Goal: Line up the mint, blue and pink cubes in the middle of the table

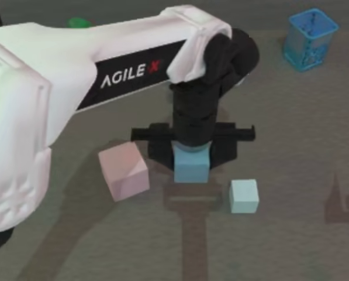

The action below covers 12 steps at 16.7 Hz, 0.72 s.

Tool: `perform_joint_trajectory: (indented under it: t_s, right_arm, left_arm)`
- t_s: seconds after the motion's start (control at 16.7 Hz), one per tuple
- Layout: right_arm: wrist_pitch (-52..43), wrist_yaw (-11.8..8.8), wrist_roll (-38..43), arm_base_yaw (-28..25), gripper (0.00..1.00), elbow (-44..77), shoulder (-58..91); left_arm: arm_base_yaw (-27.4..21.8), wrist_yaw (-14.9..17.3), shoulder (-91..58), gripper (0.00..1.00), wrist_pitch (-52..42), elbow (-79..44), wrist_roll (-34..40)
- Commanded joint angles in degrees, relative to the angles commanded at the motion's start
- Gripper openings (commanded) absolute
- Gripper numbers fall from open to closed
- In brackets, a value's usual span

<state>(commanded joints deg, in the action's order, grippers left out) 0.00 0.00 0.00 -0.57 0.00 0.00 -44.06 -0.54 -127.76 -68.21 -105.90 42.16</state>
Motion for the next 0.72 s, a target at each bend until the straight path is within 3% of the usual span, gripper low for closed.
perform_joint_trajectory:
  t_s: [0.48,0.72]
  right_arm:
    - [0.00,0.00,0.00,0.00,1.00,0.00,0.00]
    - [0.00,0.00,0.00,0.00,1.00,0.00,0.00]
  left_arm:
    - [-1.44,-0.12,0.19,0.00,0.16,-0.40,2.69]
    - [-1.19,-0.11,-1.63,0.00,6.05,3.68,2.81]
